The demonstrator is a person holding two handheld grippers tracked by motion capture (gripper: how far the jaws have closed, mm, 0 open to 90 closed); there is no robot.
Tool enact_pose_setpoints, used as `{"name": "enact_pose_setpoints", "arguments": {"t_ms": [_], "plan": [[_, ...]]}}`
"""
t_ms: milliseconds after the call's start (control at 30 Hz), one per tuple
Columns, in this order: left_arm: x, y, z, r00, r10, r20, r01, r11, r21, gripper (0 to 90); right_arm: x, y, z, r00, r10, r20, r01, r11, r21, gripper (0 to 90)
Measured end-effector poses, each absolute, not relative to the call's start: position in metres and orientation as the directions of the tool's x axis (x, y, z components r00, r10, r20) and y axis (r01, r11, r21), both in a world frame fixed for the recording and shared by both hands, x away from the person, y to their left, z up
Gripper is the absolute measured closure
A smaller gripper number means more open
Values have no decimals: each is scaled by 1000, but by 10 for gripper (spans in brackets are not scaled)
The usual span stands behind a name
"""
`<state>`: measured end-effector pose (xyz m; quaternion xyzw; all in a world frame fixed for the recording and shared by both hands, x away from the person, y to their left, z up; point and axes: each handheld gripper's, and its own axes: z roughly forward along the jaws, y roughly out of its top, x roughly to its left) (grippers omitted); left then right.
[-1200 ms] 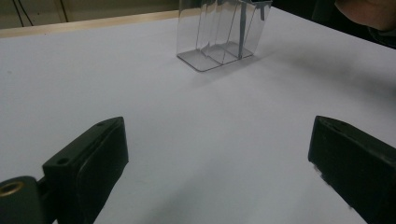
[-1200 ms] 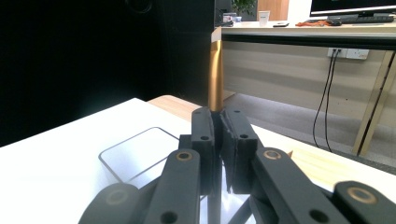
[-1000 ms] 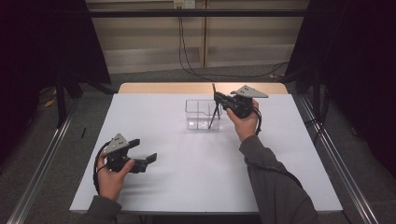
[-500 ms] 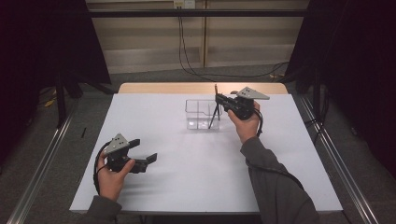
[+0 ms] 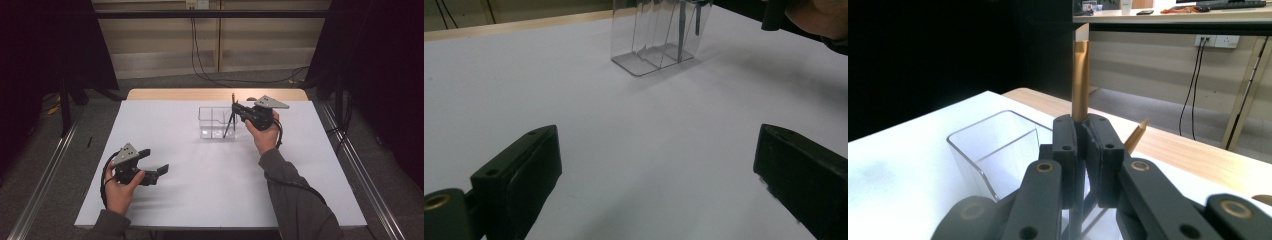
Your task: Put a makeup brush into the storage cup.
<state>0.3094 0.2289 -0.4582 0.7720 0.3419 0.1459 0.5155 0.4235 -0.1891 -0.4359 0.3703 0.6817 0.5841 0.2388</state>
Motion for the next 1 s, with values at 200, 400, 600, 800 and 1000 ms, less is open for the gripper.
{"name": "enact_pose_setpoints", "arguments": {"t_ms": [200, 400, 600, 800, 1000], "plan": [[309, 229, -458, 724, 678, -127, 379, -236, 895, 49, 422, -190, -440, -612, 783, 112, 234, 44, 971, 837], [309, 228, -458, 720, 682, -126, 380, -236, 894, 49, 422, -191, -442, -604, 788, 121, 247, 41, 968, 833], [309, 227, -459, 726, 675, -131, 378, -234, 896, 49, 421, -193, -444, -605, 786, 122, 256, 47, 966, 833], [309, 227, -459, 724, 677, -129, 380, -236, 894, 49, 421, -194, -446, -604, 786, 130, 264, 43, 964, 833], [309, 227, -459, 722, 680, -128, 380, -235, 894, 49, 420, -194, -446, -607, 784, 129, 264, 46, 963, 824]]}}
